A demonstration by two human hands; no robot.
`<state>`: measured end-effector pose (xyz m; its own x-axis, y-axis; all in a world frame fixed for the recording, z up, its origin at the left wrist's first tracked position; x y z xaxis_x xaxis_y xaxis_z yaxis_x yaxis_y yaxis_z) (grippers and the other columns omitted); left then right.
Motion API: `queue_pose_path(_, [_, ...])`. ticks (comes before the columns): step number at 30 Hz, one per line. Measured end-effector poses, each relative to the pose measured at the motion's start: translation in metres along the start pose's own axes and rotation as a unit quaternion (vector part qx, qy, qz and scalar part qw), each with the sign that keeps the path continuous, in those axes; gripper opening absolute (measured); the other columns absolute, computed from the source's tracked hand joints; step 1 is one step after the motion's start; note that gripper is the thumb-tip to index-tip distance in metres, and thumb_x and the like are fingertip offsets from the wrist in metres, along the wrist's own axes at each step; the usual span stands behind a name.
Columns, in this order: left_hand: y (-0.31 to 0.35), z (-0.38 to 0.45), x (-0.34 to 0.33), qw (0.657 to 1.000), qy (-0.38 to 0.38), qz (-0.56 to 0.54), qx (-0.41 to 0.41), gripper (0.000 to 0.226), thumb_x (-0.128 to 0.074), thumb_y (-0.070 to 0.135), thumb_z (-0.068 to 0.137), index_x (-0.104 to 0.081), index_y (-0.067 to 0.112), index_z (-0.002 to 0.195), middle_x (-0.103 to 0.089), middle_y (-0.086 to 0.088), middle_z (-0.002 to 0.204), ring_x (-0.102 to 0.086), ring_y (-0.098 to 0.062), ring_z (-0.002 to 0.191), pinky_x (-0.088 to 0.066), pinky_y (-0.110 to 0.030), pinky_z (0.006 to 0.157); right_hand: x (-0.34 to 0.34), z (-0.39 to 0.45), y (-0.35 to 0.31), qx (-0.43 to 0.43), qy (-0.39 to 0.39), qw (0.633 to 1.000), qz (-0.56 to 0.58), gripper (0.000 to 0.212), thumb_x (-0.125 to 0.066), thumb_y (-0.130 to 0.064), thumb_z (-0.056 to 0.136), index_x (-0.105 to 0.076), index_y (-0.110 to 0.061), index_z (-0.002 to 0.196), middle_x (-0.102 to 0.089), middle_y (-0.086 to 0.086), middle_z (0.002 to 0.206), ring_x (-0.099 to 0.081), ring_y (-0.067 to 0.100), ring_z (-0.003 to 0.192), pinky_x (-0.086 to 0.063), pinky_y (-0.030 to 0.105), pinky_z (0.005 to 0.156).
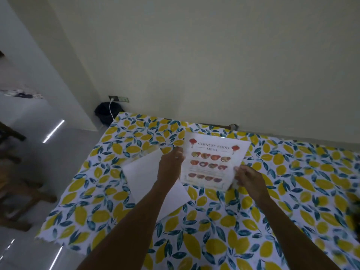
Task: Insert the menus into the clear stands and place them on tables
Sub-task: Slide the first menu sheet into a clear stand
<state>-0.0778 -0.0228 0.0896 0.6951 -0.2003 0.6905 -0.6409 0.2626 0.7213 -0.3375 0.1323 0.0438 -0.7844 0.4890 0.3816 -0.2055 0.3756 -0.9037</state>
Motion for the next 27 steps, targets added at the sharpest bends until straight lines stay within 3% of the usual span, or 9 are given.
queue_pose_path(3, [0.001, 0.011, -0.003, 0.999, 0.008, -0.01, 0.029, 0.017, -0.063, 0.023, 0.088, -0.065, 0.023, 0.105, -0.075, -0.003, 0.101, -0.07, -0.023, 0.09, -0.059, -0.037, 0.076, 0.0, 0.01, 0.0, 0.05, 0.008, 0.998, -0.045, 0.026, -0.059, -0.048, 0.091, -0.067, -0.024, 0.083, -0.072, -0.001, 0.075, -0.071, 0.018, 0.071, -0.058, 0.037, 0.067])
queue_pose_path(7, [0.006, 0.026, -0.004, 0.998, -0.017, -0.032, 0.043, 0.018, -0.063, 0.013, 0.09, -0.066, 0.009, 0.107, -0.072, -0.006, 0.106, -0.064, -0.012, 0.081, -0.047, -0.002, 0.052, 0.0, 0.027, -0.014, 0.065, 0.022, 0.997, -0.032, 0.017, -0.062, -0.033, 0.093, -0.07, -0.019, 0.086, -0.075, 0.003, 0.081, -0.07, 0.009, 0.068, -0.054, 0.017, 0.06])
queue_pose_path(10, [0.005, 0.033, -0.006, 0.999, -0.003, -0.019, 0.037, 0.018, -0.063, 0.015, 0.089, -0.066, 0.011, 0.106, -0.073, -0.006, 0.107, -0.065, -0.012, 0.082, -0.046, -0.005, 0.054, -0.001, 0.037, -0.019, 0.076, 0.029, 0.996, -0.046, 0.017, -0.061, -0.035, 0.093, -0.069, -0.022, 0.085, -0.073, -0.004, 0.081, -0.068, 0.009, 0.07, -0.056, 0.032, 0.064])
queue_pose_path(15, [0.002, 0.037, -0.008, 0.999, -0.01, -0.019, 0.048, 0.02, -0.063, 0.018, 0.088, -0.066, 0.017, 0.108, -0.074, -0.005, 0.106, -0.07, -0.019, 0.091, -0.06, -0.04, 0.078, -0.002, 0.046, -0.007, 0.071, 0.019, 0.996, -0.042, 0.017, -0.061, -0.04, 0.092, -0.068, -0.025, 0.088, -0.074, -0.007, 0.086, -0.071, 0.012, 0.079, -0.06, 0.046, 0.072])
queue_pose_path(17, [-0.001, 0.036, -0.008, 0.999, -0.013, -0.016, 0.049, 0.02, -0.063, 0.021, 0.088, -0.065, 0.02, 0.107, -0.074, -0.003, 0.106, -0.07, -0.02, 0.091, -0.06, -0.044, 0.08, -0.003, 0.044, -0.005, 0.07, 0.021, 0.996, -0.044, 0.017, -0.06, -0.04, 0.092, -0.067, -0.026, 0.087, -0.074, -0.007, 0.086, -0.071, 0.011, 0.079, -0.06, 0.044, 0.071])
queue_pose_path(20, [-0.007, 0.034, -0.011, 0.999, -0.012, -0.016, 0.045, 0.017, -0.062, 0.025, 0.088, -0.063, 0.024, 0.104, -0.073, 0.0, 0.105, -0.069, -0.019, 0.092, -0.059, -0.045, 0.079, -0.006, 0.037, -0.01, 0.066, 0.045, 0.996, -0.047, 0.014, -0.06, -0.035, 0.093, -0.067, -0.026, 0.087, -0.073, -0.008, 0.085, -0.069, 0.006, 0.076, -0.054, 0.018, 0.061])
queue_pose_path(22, [-0.006, 0.034, -0.012, 0.999, -0.01, -0.018, 0.045, 0.016, -0.062, 0.024, 0.088, -0.063, 0.022, 0.104, -0.073, -0.001, 0.105, -0.069, -0.02, 0.092, -0.058, -0.047, 0.08, -0.008, 0.034, -0.011, 0.057, 0.059, 0.995, -0.052, 0.014, -0.059, -0.034, 0.094, -0.068, -0.024, 0.09, -0.073, -0.007, 0.087, -0.067, 0.0, 0.077, -0.052, 0.012, 0.059])
queue_pose_path(25, [-0.001, 0.033, -0.011, 0.999, -0.003, -0.018, 0.05, 0.019, -0.06, 0.022, 0.09, -0.063, 0.018, 0.108, -0.073, -0.005, 0.105, -0.069, -0.024, 0.092, -0.059, -0.046, 0.078, -0.013, 0.036, -0.003, 0.03, 0.066, 0.995, -0.064, 0.021, -0.054, -0.046, 0.093, -0.066, -0.029, 0.09, -0.072, -0.008, 0.086, -0.068, 0.004, 0.077, -0.061, 0.037, 0.069])
queue_pose_path(27, [0.001, 0.032, -0.012, 0.999, -0.006, -0.018, 0.049, 0.017, -0.057, 0.021, 0.092, -0.061, 0.016, 0.108, -0.073, -0.005, 0.104, -0.07, -0.023, 0.087, -0.06, -0.043, 0.074, -0.016, 0.035, 0.0, 0.008, 0.071, 0.995, -0.07, 0.026, -0.052, -0.051, 0.092, -0.065, -0.029, 0.09, -0.071, -0.005, 0.088, -0.069, 0.014, 0.08, -0.06, 0.041, 0.07])
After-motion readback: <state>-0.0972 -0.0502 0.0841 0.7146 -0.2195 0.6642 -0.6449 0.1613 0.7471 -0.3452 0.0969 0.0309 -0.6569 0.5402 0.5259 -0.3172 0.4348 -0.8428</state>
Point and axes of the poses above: each hand's wrist, its own z-axis towards the middle knuckle, its own x-axis out of the back of the hand, y = z × x, the point moved 4 cm from there along z, towards the middle knuckle
